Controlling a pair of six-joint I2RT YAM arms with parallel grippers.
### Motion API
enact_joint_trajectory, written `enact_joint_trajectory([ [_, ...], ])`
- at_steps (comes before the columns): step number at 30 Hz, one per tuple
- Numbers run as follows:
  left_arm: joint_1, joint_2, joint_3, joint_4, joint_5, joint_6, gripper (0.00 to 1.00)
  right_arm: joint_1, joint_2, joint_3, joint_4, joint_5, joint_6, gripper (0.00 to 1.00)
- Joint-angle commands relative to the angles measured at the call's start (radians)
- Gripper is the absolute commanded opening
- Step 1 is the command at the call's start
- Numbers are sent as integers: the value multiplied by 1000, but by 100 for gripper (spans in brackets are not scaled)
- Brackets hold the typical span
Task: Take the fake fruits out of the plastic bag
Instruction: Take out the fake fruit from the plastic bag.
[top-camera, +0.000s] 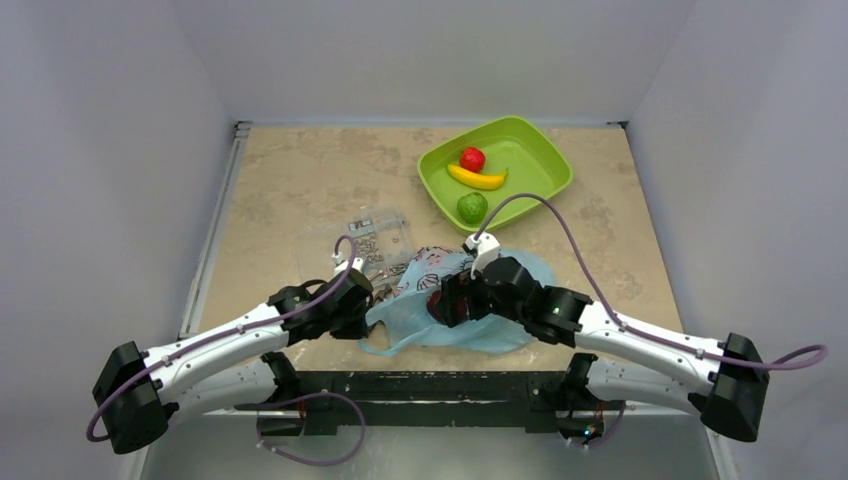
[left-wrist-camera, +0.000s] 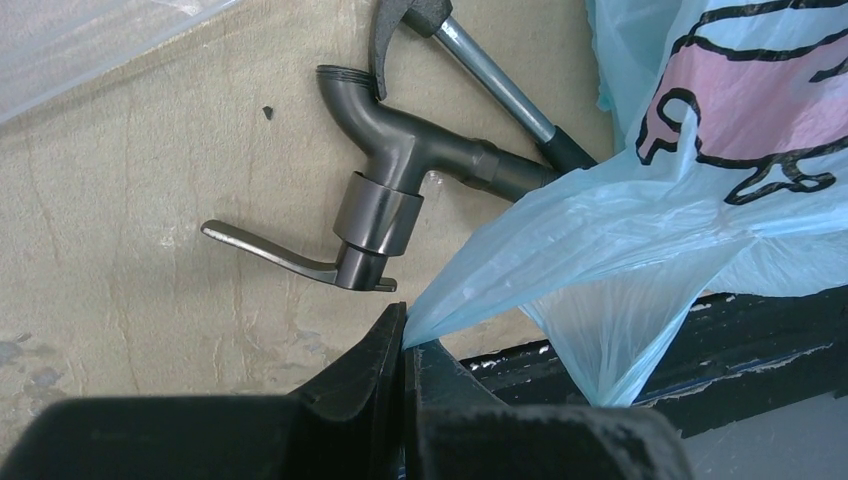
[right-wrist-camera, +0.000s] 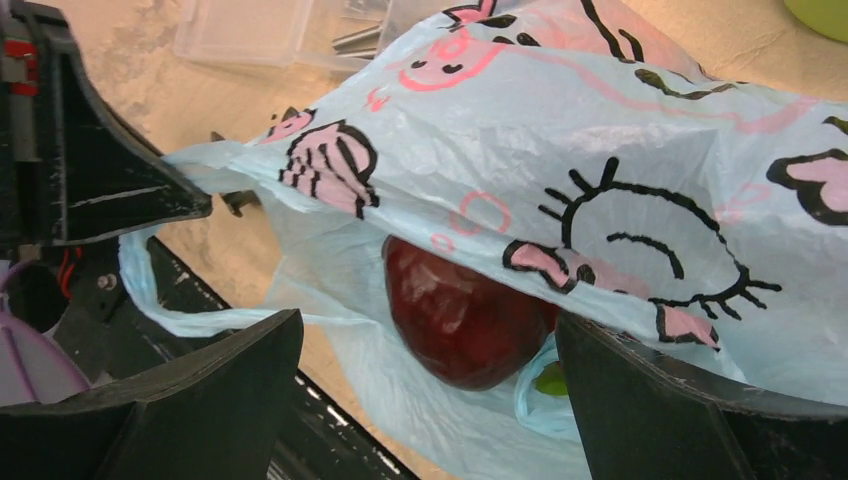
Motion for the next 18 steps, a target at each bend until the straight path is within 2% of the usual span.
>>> enact_joint_trajectory([
  [1,-6,-3,36,27,10,19,0,20,-24,52,-41,4,-25,99],
  [4,-7,-7,35,26,10,17,0,25,26,54,5,-14,-52,95],
  [8,-7,-12,36,15,9,15,0,26,135,74,25,29,-97,82],
  [13,-7,-23,38,8,12,9,0,46,251,76,26,109,-119,76],
  [15,-7,-27,35,11,10,6,0,62,265,77,39,135,-109,71],
  [18,-7,-19,36,13,16,9,0,80,235,92,41,168,-86,56],
])
